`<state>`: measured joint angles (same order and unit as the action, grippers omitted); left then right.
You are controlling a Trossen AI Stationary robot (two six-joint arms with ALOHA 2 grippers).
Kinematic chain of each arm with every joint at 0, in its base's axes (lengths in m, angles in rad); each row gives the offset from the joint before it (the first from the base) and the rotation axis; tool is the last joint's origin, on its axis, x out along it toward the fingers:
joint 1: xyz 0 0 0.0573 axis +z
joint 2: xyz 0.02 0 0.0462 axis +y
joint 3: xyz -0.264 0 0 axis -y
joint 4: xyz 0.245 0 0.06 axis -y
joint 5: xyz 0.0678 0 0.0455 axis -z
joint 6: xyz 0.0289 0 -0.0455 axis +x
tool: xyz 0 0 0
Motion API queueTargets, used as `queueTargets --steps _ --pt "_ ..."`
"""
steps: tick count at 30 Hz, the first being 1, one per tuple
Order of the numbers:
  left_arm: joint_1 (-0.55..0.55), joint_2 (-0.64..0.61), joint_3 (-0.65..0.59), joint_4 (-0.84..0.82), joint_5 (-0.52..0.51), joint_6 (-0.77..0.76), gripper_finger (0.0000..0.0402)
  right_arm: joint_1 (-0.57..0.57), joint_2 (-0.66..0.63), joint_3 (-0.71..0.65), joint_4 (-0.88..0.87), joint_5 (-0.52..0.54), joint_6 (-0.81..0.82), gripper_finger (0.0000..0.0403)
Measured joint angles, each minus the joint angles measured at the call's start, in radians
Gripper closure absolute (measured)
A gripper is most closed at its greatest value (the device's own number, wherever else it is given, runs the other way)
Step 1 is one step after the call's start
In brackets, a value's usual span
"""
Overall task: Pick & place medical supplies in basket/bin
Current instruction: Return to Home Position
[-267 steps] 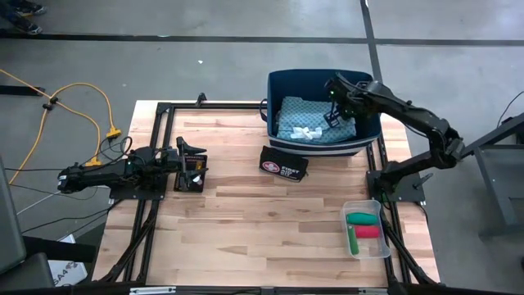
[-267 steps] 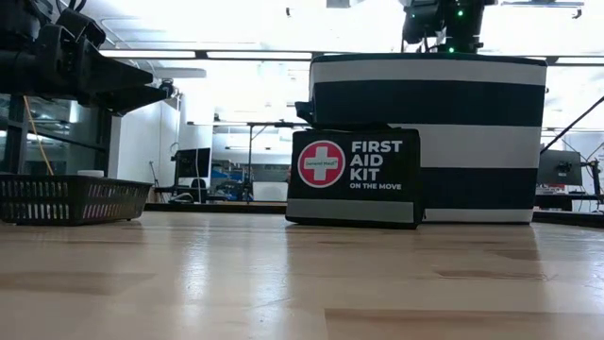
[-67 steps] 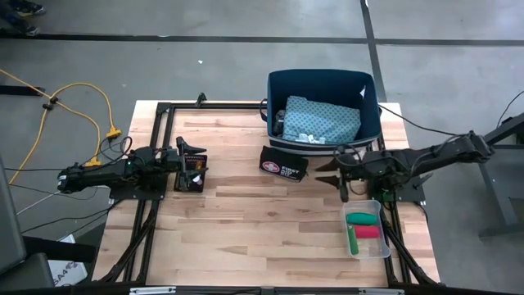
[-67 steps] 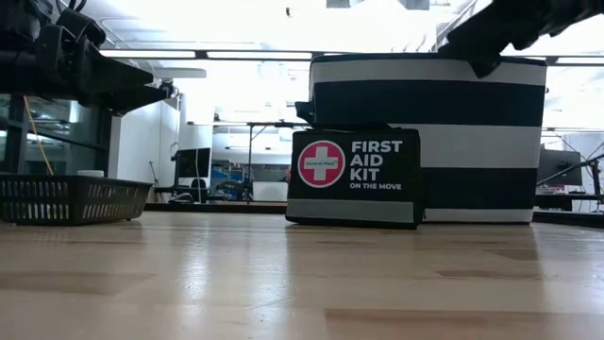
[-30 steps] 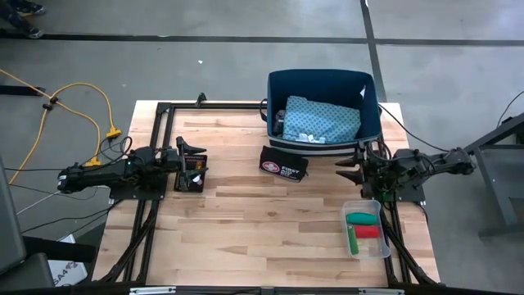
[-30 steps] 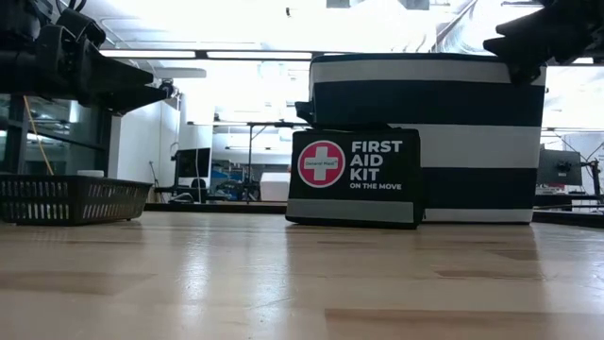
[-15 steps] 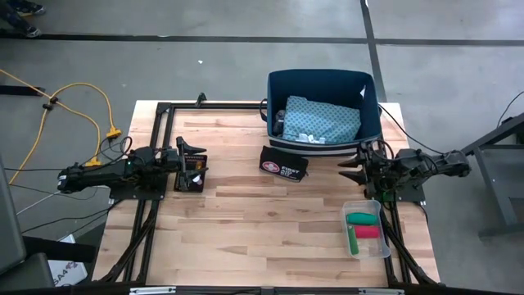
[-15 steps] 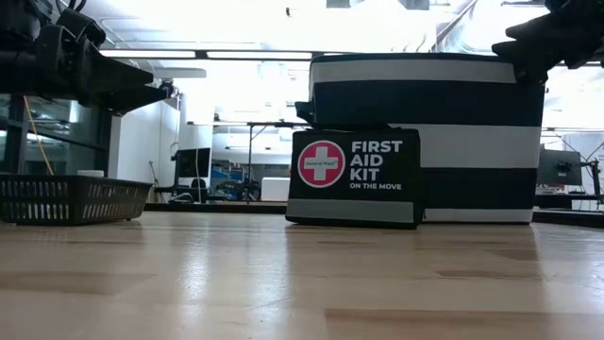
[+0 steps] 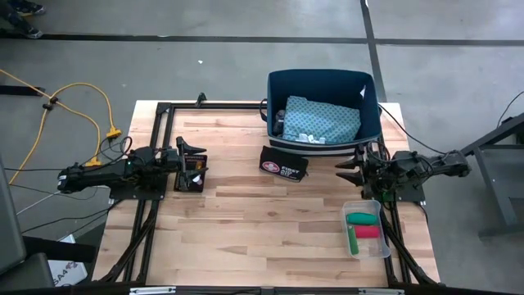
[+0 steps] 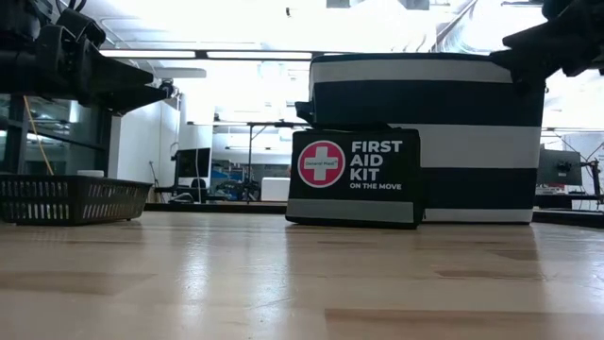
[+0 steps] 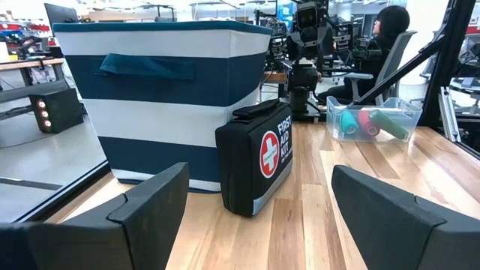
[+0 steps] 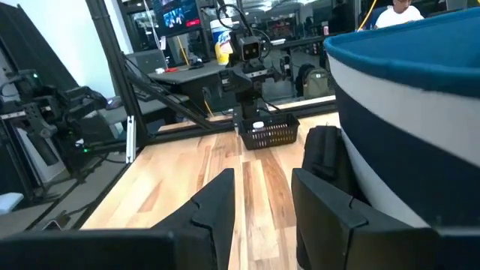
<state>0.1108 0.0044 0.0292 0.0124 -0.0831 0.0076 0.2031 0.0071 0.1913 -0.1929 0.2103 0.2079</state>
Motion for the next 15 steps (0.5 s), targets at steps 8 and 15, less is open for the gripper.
queueTargets --steps 8,15 --pt "0.0 0.0 0.0 0.0 0.0 0.0 0.008 0.0 0.0 -0.06 0.104 -0.001 -0.026 0.0282" --pt "0.0 0.0 0.0 0.0 0.0 0.0 0.008 0.0 0.0 -0.126 0.177 -0.008 -0.001 0.0282"
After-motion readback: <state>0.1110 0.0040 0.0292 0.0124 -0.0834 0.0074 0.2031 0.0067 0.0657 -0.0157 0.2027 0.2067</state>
